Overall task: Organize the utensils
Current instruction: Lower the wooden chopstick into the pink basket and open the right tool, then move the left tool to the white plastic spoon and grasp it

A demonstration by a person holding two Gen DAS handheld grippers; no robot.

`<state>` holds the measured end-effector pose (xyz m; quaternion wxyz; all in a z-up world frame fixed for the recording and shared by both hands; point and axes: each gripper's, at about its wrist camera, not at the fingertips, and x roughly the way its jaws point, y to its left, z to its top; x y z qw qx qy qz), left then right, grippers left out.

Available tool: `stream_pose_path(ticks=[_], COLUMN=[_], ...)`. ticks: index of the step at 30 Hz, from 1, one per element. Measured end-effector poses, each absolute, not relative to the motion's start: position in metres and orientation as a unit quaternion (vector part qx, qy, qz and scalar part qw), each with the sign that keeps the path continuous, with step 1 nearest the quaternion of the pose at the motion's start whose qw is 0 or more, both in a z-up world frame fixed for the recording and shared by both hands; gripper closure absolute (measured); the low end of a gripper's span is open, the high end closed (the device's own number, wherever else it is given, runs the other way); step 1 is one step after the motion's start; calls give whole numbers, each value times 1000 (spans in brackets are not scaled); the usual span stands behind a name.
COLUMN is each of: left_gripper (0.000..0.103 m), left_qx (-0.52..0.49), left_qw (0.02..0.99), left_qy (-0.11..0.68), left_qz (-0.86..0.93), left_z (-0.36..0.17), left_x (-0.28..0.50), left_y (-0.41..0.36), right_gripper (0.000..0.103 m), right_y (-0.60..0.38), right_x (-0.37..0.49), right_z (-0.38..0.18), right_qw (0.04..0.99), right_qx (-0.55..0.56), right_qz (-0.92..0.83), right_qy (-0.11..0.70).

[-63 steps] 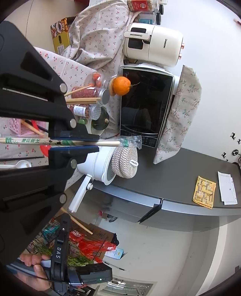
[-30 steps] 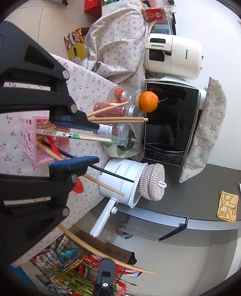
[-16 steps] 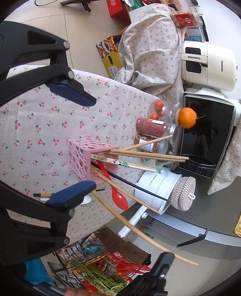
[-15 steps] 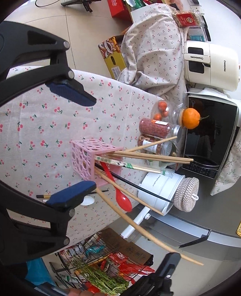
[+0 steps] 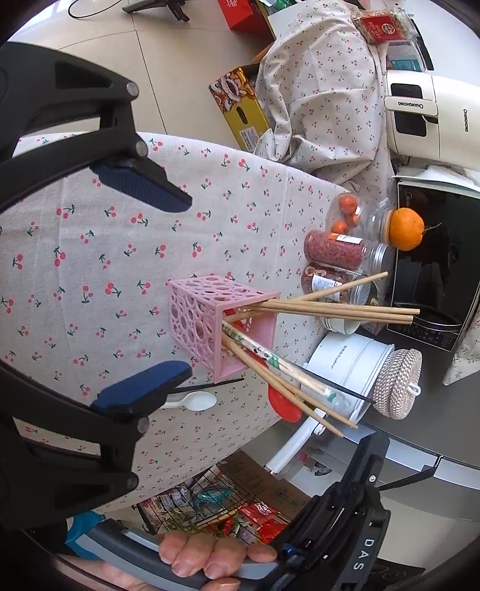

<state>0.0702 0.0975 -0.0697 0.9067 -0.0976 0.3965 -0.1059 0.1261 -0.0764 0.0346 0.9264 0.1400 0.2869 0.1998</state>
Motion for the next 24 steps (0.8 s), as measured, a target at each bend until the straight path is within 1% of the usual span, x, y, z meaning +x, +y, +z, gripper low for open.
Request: stream_pose_path(ticks=[7, 10, 11, 12, 13, 14, 15, 16, 18, 20, 24], left_gripper=[20, 20, 20, 20, 19, 19, 18, 17, 17, 16, 16], left_qx=[-92, -93, -93, -93, -92, -91, -91, -91, -90, -87, -76], left_qw=[903, 902, 902, 901, 901, 901, 901, 900, 898, 897, 893], left_qy=[405, 407, 408, 409, 410, 410, 411, 411, 415, 418, 426], left_qz=[-107, -109, -109, -109, -110, -110, -111, -112, -114, -117, -125], left_z=[-71, -70, -70, -69, -69, -69, -69, -69, -69, -69, -70], left_x=[73, 74, 74, 74, 74, 74, 74, 74, 75, 75, 74], left_y=[90, 87, 86, 84, 82, 81, 79, 77, 72, 65, 49], right_gripper=[96, 91, 84, 73, 67, 53, 45, 42, 30, 22, 16], right_y=[-89, -100, -104, -109, -115, -120, -126, -132, -146, -160, -184], right_x=[124, 119, 116, 114, 110, 107, 103, 100, 94, 88, 81], right_z=[34, 38, 40, 42, 45, 47, 50, 52, 54, 53, 44], right_qw=[919, 919, 919, 920, 921, 922, 924, 926, 929, 932, 932], right_qx=[146, 149, 149, 149, 148, 147, 145, 142, 138, 134, 122], right_qz=[207, 201, 200, 200, 198, 195, 191, 188, 178, 164, 132], right_qy=[302, 305, 305, 304, 301, 299, 296, 294, 293, 295, 315])
